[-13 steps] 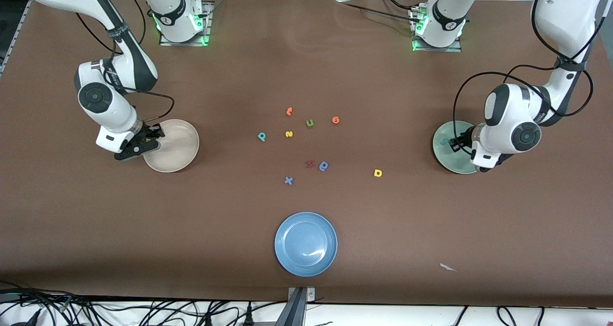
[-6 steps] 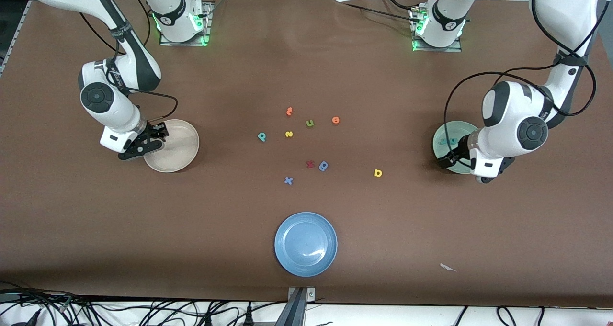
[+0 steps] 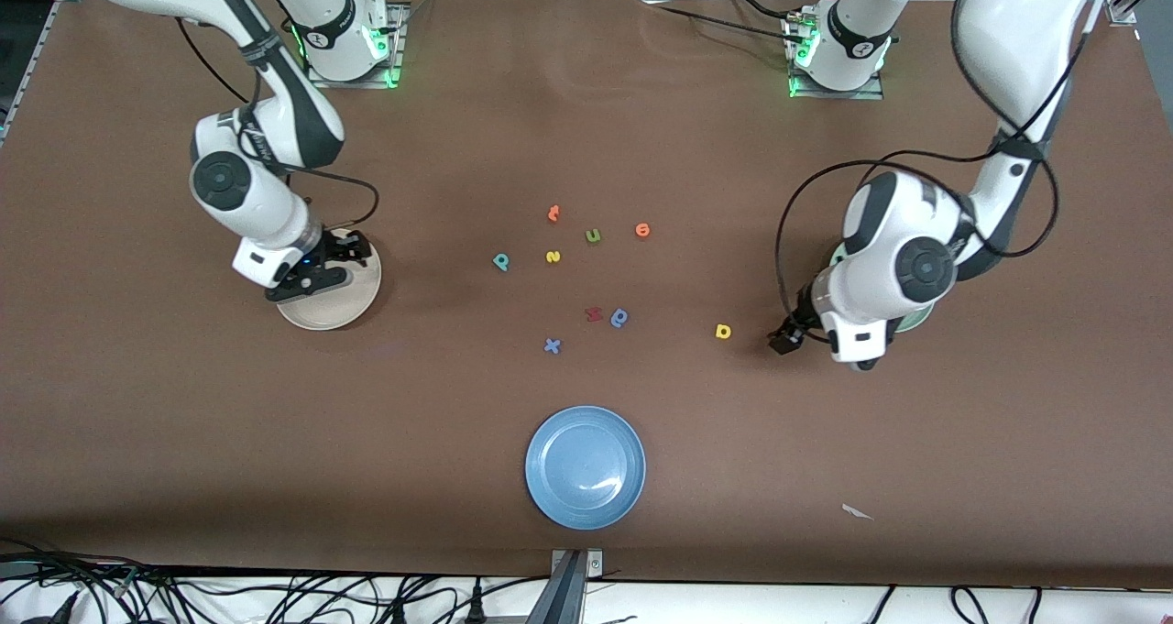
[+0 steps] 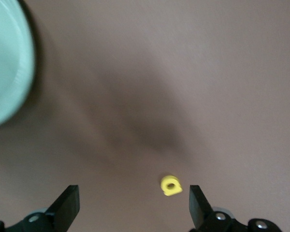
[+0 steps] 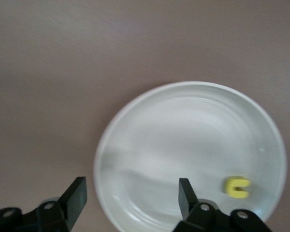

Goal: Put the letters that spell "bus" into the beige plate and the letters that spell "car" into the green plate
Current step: 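Grasp a yellow letter with the left gripper while the right gripper reaches teal d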

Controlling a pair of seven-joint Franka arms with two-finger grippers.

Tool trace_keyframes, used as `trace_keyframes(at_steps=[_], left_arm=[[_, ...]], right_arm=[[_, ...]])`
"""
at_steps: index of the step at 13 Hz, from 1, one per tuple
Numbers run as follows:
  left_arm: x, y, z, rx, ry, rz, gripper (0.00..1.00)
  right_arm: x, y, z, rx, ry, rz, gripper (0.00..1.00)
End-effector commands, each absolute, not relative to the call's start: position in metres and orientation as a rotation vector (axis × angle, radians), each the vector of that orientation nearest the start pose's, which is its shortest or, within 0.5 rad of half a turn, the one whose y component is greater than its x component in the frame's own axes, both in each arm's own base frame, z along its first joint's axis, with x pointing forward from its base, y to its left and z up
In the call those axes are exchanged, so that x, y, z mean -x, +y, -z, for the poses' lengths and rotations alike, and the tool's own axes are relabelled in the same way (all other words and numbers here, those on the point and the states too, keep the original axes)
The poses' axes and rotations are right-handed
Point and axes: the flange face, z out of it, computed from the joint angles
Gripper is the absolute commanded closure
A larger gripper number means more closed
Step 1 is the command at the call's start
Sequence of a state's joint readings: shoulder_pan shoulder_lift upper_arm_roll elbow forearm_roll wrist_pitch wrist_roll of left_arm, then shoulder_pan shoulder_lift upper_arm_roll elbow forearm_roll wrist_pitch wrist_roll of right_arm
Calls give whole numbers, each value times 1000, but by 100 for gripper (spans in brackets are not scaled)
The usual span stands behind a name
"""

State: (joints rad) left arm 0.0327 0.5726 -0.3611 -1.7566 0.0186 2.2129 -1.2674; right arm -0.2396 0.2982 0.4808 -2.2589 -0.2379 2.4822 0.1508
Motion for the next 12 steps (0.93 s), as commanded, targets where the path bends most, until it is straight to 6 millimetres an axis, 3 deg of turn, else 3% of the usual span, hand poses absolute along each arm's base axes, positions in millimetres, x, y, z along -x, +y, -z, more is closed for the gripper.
trace_keyframes(at_steps=[1,4,7,10,12], left_arm=[[-640,-218,-227,2795,-1574,-286,0],[-639,-230,-204,2746,-1614,-175,0],[-632,-240,-190,2702,-1651,-191,4],[-623,-255,-172,2678,-1650,-222,7],[-618,-261,-164,2673,-1639,-237,8]], right_arm=[[-512,194,-241,3107,-269,0,14],[-499,244,-235,3073,-155,45,14],[-489,294,-228,3036,-70,56,14],[-478,323,-214,3005,-18,54,14],[-473,332,-206,2996,-18,60,14]])
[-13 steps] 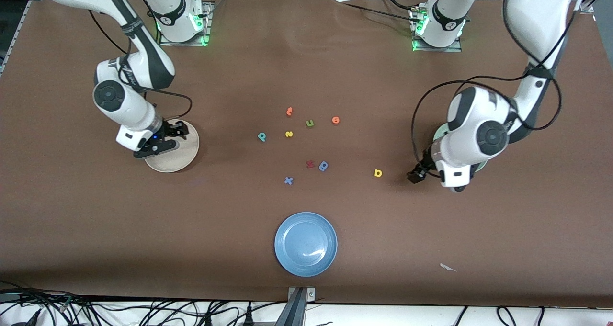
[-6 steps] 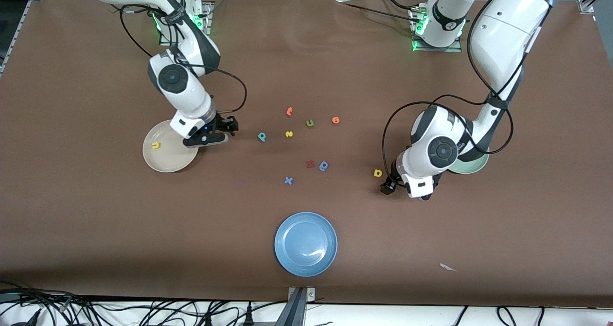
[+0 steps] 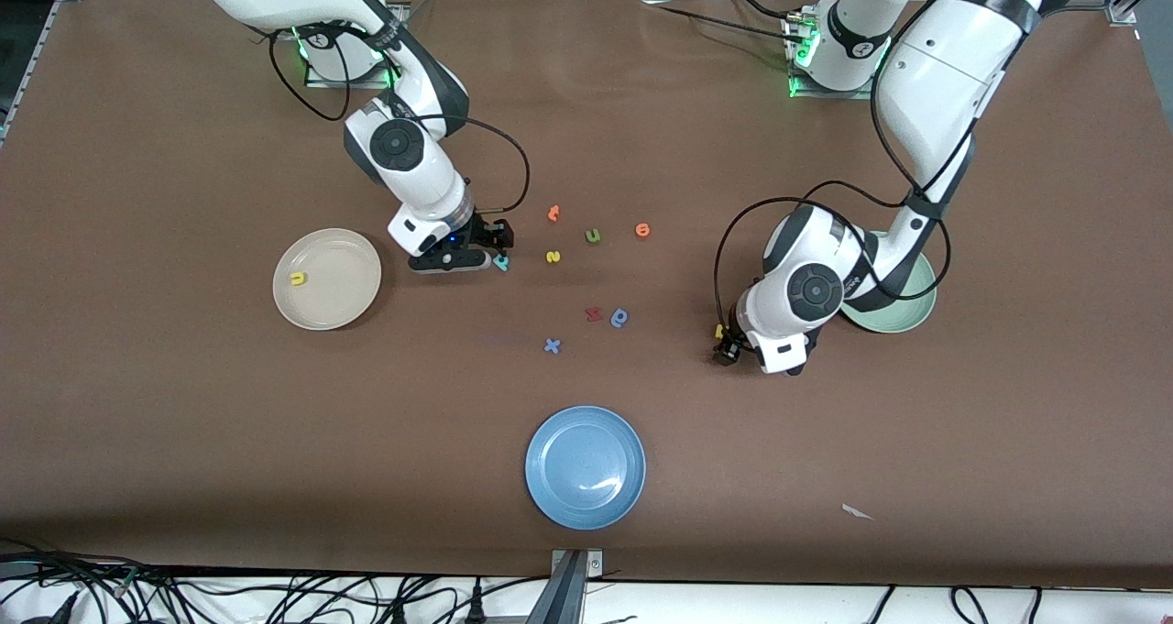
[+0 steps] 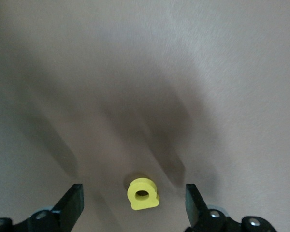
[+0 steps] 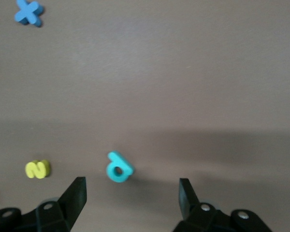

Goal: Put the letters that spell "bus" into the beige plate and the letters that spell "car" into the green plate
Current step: 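Grasp a yellow letter with the left gripper while the right gripper reaches teal d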

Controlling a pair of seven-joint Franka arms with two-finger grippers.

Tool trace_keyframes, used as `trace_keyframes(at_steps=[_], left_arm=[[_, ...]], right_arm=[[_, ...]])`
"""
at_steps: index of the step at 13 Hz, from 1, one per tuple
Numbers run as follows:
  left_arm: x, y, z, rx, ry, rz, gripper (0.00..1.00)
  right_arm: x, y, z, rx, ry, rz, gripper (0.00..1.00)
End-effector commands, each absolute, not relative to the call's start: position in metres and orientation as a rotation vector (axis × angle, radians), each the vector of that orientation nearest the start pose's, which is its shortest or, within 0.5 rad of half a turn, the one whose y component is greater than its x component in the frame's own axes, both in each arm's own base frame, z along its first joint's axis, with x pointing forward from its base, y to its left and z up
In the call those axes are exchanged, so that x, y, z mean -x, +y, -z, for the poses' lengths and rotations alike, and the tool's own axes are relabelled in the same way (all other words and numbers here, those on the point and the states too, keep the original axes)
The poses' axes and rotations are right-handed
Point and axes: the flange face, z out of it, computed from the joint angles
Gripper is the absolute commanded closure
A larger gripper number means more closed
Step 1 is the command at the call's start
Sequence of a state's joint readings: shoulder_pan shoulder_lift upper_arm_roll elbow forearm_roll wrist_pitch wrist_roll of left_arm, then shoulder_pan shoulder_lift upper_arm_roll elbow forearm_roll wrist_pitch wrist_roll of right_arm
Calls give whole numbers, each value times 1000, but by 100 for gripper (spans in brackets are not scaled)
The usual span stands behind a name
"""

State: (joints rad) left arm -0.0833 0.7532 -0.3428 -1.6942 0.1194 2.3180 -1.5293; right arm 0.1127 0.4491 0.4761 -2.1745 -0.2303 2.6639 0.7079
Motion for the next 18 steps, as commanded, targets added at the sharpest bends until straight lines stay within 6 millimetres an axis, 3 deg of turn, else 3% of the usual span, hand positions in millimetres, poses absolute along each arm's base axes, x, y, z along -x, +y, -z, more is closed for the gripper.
trace_keyframes(at_steps=[1,5,11,13,15,18], left_arm=[[-618,-261,-163,2669,-1644,-241,12],[-619,-261,-164,2668,-1662,-231,40],[-620,-259,-164,2666,-1662,-224,81],[-627,-249,-172,2677,-1663,-203,85],[-642,-238,-199,2723,-1630,-168,86],[-648,-200,-229,2753,-1500,-207,89]], right_arm=[[-470,334,-199,3001,-24,52,15],[-466,337,-179,3004,-42,66,15],[-463,337,-170,3014,-79,65,19],[-464,343,-169,3015,-98,73,20],[-465,344,-162,3036,-152,92,20],[-465,342,-161,3054,-190,110,21]])
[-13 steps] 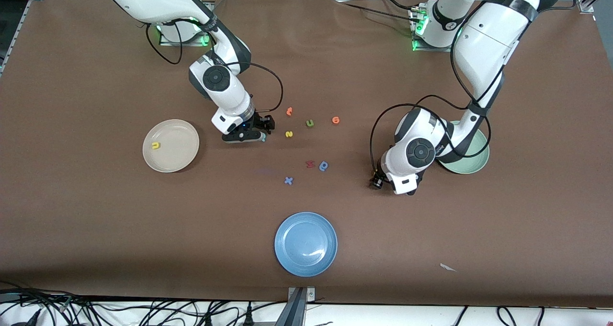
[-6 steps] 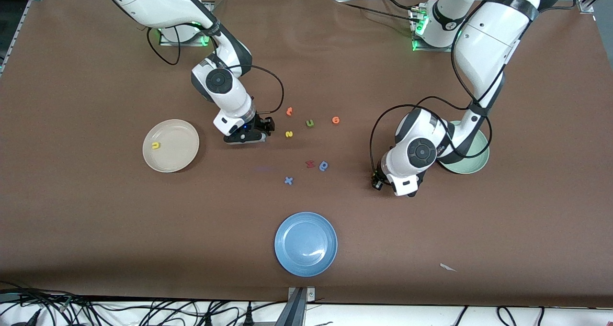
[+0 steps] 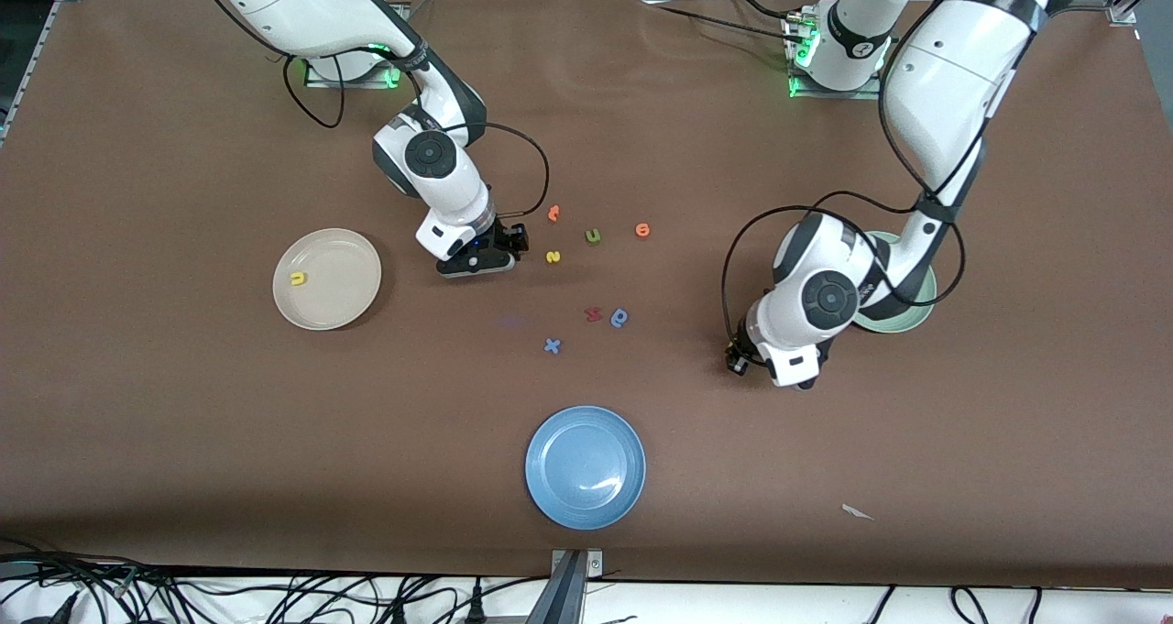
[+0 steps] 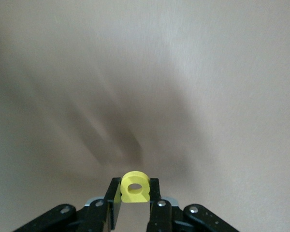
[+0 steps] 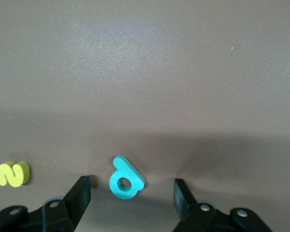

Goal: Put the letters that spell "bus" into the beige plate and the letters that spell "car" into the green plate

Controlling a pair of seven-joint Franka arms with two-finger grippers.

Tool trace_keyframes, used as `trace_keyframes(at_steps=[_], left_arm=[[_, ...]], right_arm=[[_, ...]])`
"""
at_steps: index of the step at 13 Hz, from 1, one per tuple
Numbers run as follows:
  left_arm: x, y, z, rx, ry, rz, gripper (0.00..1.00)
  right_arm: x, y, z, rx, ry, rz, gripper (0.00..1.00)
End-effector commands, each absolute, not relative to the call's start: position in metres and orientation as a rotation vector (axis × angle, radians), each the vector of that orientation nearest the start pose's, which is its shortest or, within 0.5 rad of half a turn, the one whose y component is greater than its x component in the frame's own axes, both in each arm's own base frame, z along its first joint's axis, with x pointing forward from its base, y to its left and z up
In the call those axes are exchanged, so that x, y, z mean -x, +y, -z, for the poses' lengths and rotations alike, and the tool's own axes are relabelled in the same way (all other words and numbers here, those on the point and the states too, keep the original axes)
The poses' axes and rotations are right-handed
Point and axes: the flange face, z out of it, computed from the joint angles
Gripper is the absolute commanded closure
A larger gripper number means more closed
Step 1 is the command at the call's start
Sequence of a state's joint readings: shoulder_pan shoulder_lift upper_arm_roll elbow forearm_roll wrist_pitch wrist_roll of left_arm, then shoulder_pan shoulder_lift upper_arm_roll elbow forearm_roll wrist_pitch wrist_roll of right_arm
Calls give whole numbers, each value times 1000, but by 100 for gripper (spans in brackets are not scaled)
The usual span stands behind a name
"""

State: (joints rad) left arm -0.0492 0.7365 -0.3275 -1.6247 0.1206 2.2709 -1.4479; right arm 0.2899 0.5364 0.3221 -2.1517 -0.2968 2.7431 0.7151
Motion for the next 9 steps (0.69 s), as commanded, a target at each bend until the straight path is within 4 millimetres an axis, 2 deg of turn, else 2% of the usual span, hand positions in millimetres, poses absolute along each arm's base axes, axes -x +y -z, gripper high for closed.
trace_keyframes(at_steps=[1,5,7,9], left_arm=[[-648,-181,-233,2768,-1411,-254,91],[-635,-98,-263,2787,-1075,-462,90],[-619,-58,-280,2837,-975,-514,90],[-600,-22,-285,2876,-865,-549,89]], right_arm=[[-465,343,-161,3054,-195,110,24],[-463,345,-160,3054,-202,108,31],[-463,344,-160,3056,-203,109,45],[-463,344,-159,3059,-220,116,54]])
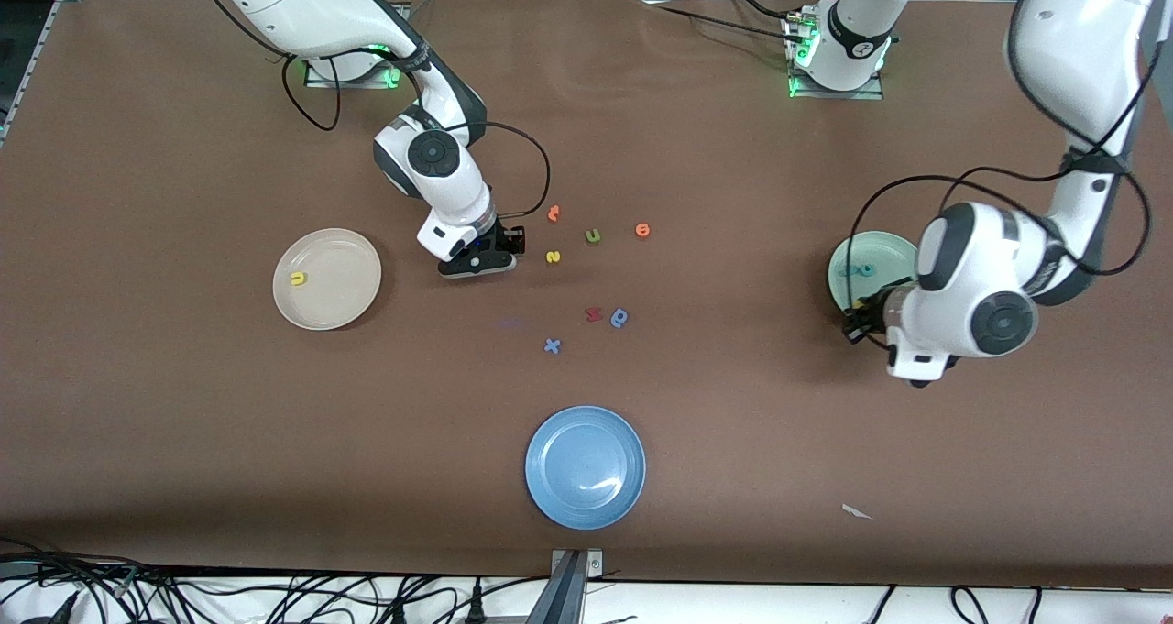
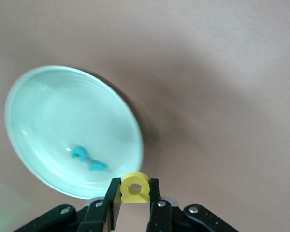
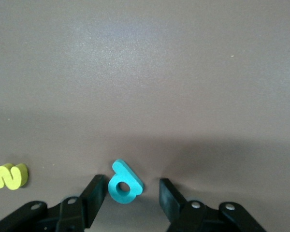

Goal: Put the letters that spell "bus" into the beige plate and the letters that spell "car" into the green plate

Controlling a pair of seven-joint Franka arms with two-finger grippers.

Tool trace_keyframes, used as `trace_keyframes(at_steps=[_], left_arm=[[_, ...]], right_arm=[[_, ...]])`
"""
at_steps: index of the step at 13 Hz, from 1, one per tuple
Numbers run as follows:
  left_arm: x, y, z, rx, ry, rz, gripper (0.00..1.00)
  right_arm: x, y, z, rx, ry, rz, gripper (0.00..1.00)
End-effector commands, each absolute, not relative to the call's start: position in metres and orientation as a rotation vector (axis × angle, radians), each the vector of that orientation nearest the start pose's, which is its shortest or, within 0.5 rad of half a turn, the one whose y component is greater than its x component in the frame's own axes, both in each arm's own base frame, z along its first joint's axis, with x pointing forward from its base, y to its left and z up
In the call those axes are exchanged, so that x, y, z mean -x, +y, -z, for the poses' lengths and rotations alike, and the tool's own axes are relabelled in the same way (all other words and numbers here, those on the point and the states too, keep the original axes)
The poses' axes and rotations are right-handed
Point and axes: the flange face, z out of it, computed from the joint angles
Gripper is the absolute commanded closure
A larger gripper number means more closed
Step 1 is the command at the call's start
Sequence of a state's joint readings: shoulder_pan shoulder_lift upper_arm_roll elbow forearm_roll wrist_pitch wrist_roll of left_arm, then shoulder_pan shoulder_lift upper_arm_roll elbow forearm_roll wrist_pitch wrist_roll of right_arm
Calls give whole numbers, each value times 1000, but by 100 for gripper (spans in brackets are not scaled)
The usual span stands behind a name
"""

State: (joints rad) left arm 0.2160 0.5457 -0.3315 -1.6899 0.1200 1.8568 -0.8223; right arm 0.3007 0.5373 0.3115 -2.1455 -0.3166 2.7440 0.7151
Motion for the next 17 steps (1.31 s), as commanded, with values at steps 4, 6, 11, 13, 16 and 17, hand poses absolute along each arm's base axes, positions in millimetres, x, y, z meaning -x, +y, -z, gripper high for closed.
trace_keyframes(at_steps=[4,6,11,13,16,17], left_arm=[[-573,29,-258,2928,-694,-661,89],[-562,41,-239,2955,-652,-667,86],[-558,45,-225,2978,-670,-621,16],[-564,44,-254,2978,-671,-569,0],[-593,12,-328,3009,-594,-530,0],[-606,0,-358,3033,-561,-487,0]], right_arm=[[-465,342,-159,3062,-217,118,62],[-465,342,-160,3062,-221,121,70],[-466,341,-165,3066,-252,137,85],[-473,334,-185,3101,-264,150,85],[-491,301,-209,3156,-335,137,85],[-499,283,-217,3172,-371,131,85]])
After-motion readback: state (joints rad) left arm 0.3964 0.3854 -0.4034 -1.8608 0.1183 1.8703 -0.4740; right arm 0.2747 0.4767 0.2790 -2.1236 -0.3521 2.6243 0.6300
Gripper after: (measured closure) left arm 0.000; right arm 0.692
